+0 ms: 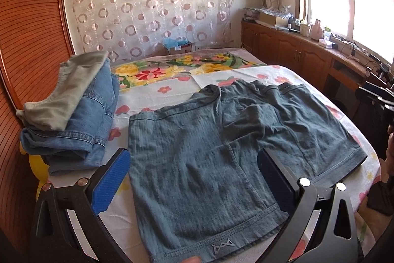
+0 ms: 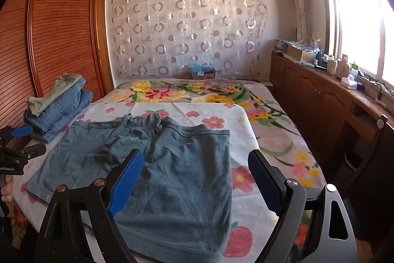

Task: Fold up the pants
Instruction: 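Grasp the hem of one shorts leg with the right tool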

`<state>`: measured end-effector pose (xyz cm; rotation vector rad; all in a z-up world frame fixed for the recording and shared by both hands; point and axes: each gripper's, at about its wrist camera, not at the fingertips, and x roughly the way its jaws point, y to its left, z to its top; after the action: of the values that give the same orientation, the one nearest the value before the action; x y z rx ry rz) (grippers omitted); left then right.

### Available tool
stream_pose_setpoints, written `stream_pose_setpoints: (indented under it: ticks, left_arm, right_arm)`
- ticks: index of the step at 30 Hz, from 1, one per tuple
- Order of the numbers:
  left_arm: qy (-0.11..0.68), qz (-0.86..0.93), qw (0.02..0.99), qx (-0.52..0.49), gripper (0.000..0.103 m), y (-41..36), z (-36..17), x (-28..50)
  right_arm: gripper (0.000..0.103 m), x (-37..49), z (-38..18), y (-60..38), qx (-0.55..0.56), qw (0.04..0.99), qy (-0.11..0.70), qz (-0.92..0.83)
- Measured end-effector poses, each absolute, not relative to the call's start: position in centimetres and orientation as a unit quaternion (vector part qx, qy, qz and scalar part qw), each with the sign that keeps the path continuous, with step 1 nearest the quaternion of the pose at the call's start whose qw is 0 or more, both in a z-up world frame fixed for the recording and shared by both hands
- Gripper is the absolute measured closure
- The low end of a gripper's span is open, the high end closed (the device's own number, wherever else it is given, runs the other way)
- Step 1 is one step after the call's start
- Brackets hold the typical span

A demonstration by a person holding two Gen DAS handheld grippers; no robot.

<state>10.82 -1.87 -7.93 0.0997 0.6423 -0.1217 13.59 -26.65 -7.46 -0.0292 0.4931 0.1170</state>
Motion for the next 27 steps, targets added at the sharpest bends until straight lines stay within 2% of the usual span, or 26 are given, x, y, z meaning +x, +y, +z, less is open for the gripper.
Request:
stream_pose_setpoints:
  ticks: [6, 8, 14, 27]
  left_arm:
    - [0.337, -0.072, 0.938, 0.038, 0.000, -1.3, -9.2, 12.0]
    - [0.341, -0.075, 0.936, 0.035, 0.000, -1.1, -9.5, 12.2]
    - [0.360, -0.077, 0.929, 0.034, 0.000, -0.9, -10.7, 12.5]
    - [0.369, -0.084, 0.925, 0.032, 0.000, -0.8, -11.1, 12.2]
  right_arm:
    - [0.025, 16.4, -7.4, -27.8, -0.027, 0.958, 0.279, 0.067]
    - [0.035, 17.6, -7.6, -28.2, -0.027, 0.952, 0.296, 0.074]
    - [0.051, 22.1, -8.1, -30.6, 0.001, 0.931, 0.355, 0.086]
    - [0.076, 27.7, -7.6, -34.5, 0.053, 0.901, 0.426, 0.071]
